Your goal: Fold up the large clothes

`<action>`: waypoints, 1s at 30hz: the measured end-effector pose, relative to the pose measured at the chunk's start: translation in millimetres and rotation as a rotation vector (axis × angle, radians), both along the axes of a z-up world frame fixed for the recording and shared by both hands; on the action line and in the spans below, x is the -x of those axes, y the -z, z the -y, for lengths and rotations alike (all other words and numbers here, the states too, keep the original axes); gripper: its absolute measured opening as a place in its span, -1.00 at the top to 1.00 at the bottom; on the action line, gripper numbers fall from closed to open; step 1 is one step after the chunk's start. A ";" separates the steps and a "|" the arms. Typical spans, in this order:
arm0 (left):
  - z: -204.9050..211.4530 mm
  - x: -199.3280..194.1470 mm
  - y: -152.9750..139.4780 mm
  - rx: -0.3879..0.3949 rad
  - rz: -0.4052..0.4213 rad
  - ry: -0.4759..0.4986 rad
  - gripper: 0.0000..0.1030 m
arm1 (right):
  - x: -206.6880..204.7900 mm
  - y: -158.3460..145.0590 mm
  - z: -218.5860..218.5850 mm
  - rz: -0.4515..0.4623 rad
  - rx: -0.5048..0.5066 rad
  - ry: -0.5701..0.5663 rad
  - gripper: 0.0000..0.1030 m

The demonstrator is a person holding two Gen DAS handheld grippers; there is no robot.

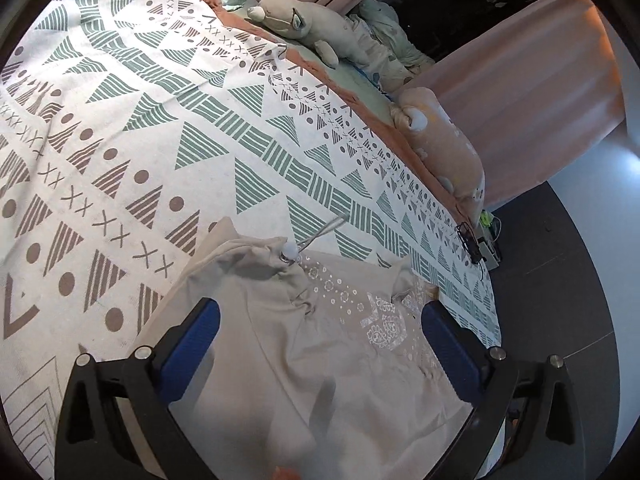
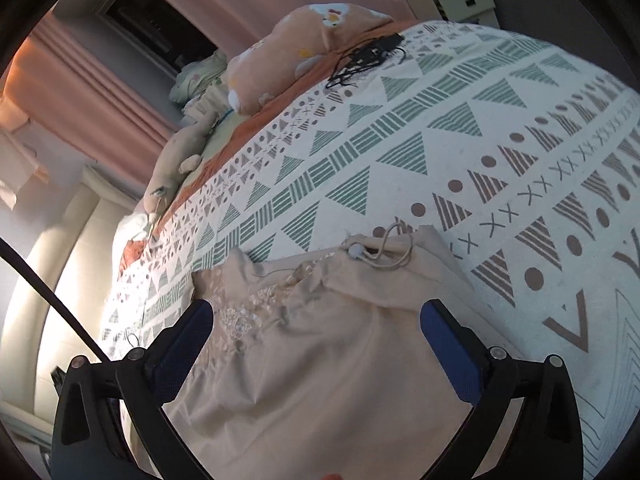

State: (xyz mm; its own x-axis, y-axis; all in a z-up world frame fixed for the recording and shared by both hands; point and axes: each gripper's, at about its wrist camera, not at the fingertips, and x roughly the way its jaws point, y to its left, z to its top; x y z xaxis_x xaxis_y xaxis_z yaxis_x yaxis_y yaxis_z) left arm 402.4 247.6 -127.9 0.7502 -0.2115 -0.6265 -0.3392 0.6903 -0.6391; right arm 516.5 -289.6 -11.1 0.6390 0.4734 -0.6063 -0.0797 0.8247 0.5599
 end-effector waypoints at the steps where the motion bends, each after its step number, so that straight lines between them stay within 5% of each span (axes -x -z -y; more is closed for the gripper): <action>1: -0.2 6.2 -2.9 -0.003 0.002 -0.004 -1.00 | 5.0 -3.5 -3.1 0.007 0.013 -0.009 -1.00; 23: -2.6 164.3 -57.1 -0.002 0.133 -0.037 -0.98 | 122.4 -82.0 -89.7 0.074 0.172 -0.217 -0.99; 27: -4.4 177.5 -51.8 -0.014 0.118 -0.043 -0.96 | 118.2 -81.4 -119.2 0.047 0.215 -0.275 -0.60; 30: -5.8 182.5 -42.7 -0.005 0.102 -0.056 -0.95 | 107.6 -79.8 -144.4 0.020 0.247 -0.315 -0.59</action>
State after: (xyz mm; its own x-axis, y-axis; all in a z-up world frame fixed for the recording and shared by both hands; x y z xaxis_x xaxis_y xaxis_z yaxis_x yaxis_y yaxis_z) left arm 219.9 253.4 -85.1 0.8206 -0.1643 -0.5473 -0.3106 0.6757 -0.6686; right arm 409.0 -145.2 68.7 0.4989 0.4893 -0.7153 -0.3589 0.8679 0.3433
